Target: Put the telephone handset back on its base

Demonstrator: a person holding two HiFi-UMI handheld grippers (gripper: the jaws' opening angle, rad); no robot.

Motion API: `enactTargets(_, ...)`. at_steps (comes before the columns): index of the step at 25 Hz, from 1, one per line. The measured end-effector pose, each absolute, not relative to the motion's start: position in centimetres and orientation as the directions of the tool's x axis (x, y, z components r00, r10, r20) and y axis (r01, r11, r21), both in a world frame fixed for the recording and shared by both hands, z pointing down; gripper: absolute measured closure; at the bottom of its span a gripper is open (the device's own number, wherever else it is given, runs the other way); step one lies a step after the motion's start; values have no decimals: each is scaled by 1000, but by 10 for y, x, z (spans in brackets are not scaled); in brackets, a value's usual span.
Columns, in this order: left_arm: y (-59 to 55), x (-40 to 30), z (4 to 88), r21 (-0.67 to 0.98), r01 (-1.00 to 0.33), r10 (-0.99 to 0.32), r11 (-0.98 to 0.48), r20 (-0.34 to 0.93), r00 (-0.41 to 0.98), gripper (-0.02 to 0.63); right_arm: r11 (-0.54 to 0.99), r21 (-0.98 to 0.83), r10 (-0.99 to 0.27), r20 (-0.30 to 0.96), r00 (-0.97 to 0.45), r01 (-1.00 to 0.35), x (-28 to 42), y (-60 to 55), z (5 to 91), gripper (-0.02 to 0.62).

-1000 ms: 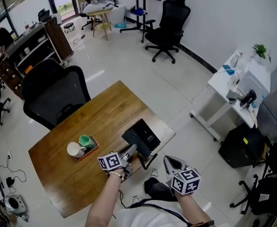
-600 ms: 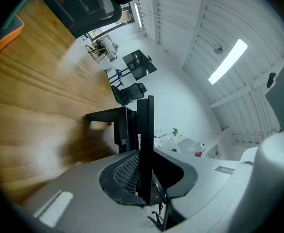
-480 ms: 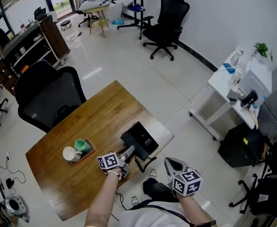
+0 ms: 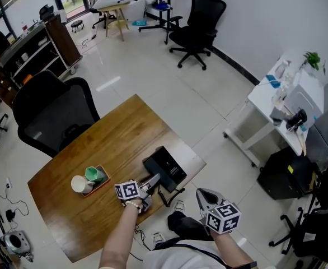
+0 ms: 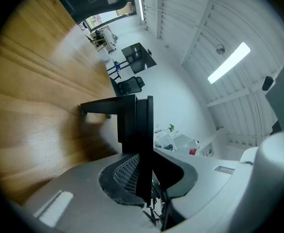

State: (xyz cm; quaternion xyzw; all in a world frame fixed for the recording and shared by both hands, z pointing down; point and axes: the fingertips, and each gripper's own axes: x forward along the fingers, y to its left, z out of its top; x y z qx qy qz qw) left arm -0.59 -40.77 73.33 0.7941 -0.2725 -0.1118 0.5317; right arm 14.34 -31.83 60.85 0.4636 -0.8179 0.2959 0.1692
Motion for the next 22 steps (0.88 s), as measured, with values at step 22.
enactTargets(22,-412,-23,740,859,-469,-627,-204,254,737,451,404,-340,-650,546,-528,-849,135,-322,610,592)
